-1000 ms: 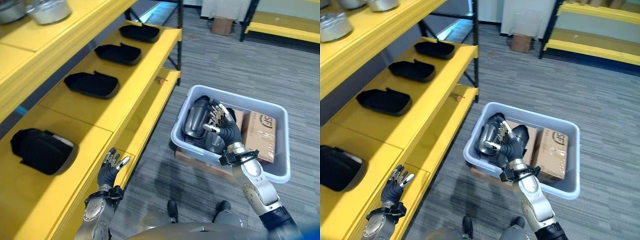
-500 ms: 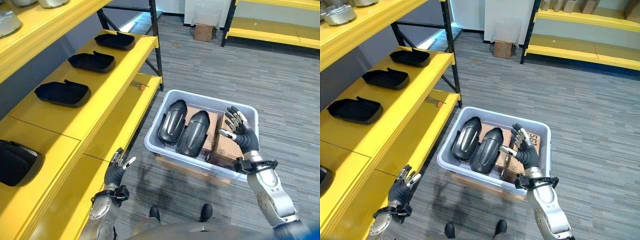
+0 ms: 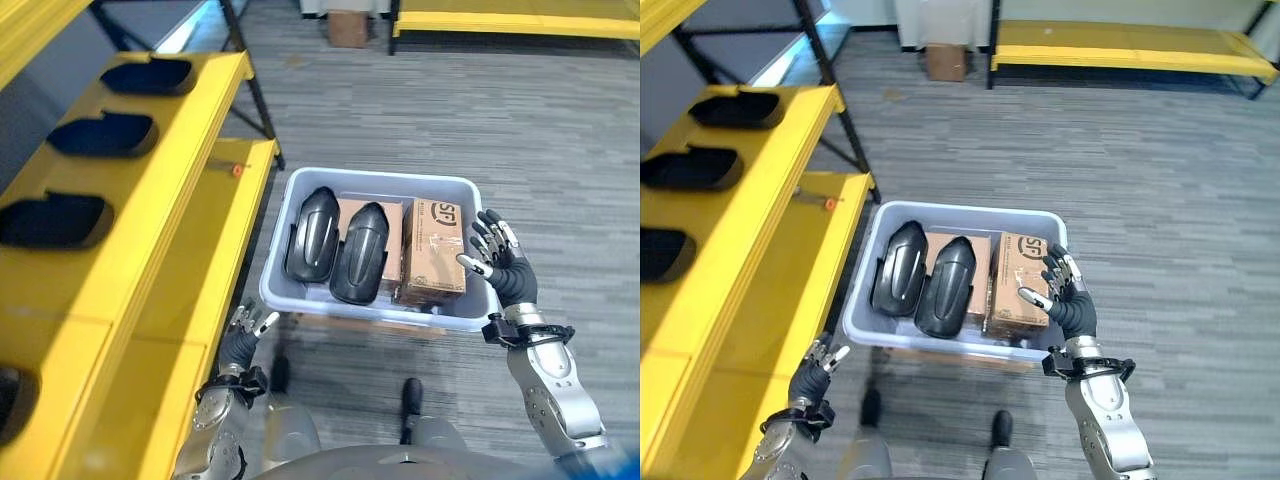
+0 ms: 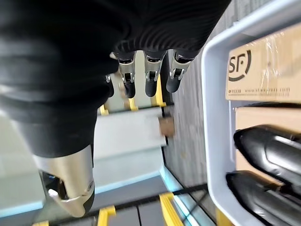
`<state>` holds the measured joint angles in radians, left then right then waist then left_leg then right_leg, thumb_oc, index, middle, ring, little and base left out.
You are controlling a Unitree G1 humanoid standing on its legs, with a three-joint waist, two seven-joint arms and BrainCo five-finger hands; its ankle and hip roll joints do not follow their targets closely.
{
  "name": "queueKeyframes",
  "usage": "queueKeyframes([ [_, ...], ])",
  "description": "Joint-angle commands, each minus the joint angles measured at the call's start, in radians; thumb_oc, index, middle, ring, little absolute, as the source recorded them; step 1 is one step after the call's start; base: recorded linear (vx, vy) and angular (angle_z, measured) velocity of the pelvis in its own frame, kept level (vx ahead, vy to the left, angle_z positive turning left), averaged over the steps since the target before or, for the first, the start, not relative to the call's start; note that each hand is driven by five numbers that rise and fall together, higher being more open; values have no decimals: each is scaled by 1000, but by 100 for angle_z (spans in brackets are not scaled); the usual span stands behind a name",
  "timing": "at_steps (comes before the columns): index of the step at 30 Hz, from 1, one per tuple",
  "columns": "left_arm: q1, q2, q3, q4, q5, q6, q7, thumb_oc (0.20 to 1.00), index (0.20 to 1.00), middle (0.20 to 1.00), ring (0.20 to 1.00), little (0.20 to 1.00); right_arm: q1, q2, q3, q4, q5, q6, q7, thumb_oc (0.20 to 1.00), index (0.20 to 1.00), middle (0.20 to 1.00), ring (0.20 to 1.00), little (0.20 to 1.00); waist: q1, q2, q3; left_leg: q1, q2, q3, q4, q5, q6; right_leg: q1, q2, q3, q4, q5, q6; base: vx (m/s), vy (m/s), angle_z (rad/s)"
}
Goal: Move parts from the plastic box to the shelf.
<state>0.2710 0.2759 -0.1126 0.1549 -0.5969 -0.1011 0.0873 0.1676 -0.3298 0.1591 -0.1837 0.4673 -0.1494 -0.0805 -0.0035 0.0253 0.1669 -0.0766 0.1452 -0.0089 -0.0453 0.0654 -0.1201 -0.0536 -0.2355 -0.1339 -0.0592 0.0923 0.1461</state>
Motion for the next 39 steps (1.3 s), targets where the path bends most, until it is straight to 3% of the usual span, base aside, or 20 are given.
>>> queueKeyframes([
  [1,56,69,66,-133,39,-74,-13,1000,1000,1000,1000,1000,-40,-10,27,-54,1,-29,43,1000,1000,1000,1000,1000,56,-31,-12,-16,6,56,26,-23,46,33,-80,27,1,4,70,27,269,-89],
  [3,27,81,67,-138,48,-89,14,1000,1000,1000,1000,1000,-46,4,43,-51,13,-25,43,1000,1000,1000,1000,1000,51,-57,-9,-15,-16,92,32,-39,57,8,-110,44,-18,45,89,16,161,-63],
  [6,9,90,58,-143,90,-94,23,1000,1000,1000,1000,1000,-41,6,44,-54,22,-26,49,1000,1000,1000,1000,1000,42,-78,-10,-25,-21,102,51,-54,61,-5,-116,42,-23,46,93,27,35,-18],
  [11,-55,99,31,-154,103,-108,40,1000,1000,1000,1000,1000,-44,-3,39,-61,27,-37,39,1000,1000,1000,1000,1000,22,-94,4,-53,4,97,57,-43,45,-22,-104,26,-15,37,85,17,-54,-8],
  [15,-151,88,5,-182,88,-144,84,1000,1000,1000,1000,1000,-119,-9,59,-51,18,-59,-8,1000,1000,1000,1000,1000,4,-79,48,-123,49,91,38,9,10,-103,-75,12,2,37,69,-76,-109,4],
  [21,-246,78,-32,-199,86,-170,146,1000,1000,1000,1000,1000,-256,16,110,-4,-10,-78,-104,1000,1000,1000,1000,1000,-4,-53,131,-208,76,92,31,47,-7,-222,-56,19,52,34,57,-82,-55,-8],
  [30,-368,58,-58,-225,95,-203,241,1000,1000,1000,1000,1000,-455,75,196,52,-41,-100,-193,1000,1000,1000,1000,1000,4,-39,221,-309,71,94,56,58,-13,-332,-53,36,72,54,52,-19,-16,-2],
  [39,-393,73,-72,-232,122,-208,260,1000,1000,1000,1000,1000,-510,95,230,51,-39,-115,-202,1000,1000,1000,1000,1000,11,-40,242,-337,57,82,67,53,-11,-343,-63,24,77,54,48,4,-4,1],
])
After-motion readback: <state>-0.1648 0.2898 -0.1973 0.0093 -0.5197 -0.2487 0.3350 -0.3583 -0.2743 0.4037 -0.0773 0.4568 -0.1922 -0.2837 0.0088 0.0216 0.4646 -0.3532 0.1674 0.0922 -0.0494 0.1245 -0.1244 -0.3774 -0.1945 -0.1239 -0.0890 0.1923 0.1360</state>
